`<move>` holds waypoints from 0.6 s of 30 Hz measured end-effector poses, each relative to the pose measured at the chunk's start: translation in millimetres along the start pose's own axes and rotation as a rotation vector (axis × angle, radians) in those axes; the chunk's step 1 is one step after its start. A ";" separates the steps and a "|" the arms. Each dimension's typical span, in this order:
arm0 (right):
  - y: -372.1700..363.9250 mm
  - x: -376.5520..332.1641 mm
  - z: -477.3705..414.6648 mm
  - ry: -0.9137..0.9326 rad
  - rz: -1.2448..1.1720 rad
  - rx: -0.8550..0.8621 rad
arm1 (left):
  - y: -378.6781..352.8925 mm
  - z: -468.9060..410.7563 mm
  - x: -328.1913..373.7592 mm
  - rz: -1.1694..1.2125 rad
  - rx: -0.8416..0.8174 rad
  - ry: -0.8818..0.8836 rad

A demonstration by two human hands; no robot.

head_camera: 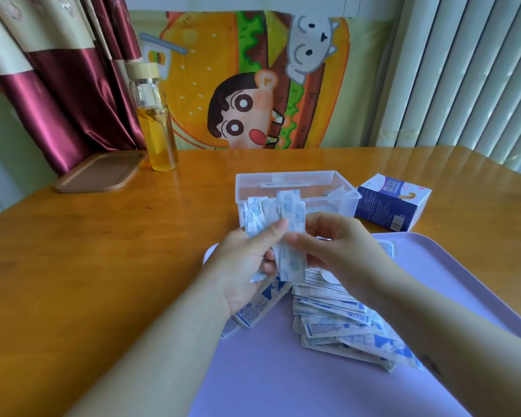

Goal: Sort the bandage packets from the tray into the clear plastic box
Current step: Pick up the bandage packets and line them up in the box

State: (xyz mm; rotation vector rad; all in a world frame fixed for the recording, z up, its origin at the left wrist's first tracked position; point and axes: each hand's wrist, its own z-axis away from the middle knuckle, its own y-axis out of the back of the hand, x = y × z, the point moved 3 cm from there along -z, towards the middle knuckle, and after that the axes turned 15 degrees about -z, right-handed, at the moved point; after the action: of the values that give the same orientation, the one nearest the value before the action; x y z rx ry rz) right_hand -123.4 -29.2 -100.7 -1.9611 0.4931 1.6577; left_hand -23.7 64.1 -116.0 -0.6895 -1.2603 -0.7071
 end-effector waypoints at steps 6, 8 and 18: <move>1.3 4.0 0.9 -0.096 -0.226 0.007 | 5.2 -0.4 2.2 -0.205 0.135 -0.130; 0.2 4.2 1.5 -0.092 -0.237 0.004 | 8.5 -0.2 3.3 -0.297 0.192 -0.145; 9.6 3.4 1.2 -0.175 -0.341 0.048 | 5.5 0.8 5.8 -0.238 0.115 -0.189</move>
State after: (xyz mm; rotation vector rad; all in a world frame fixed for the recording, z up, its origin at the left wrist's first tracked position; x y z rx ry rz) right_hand -129.3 -35.9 -105.7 -1.7311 0.1224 1.5622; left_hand -18.9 67.5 -110.6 -0.5260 -1.5625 -0.7697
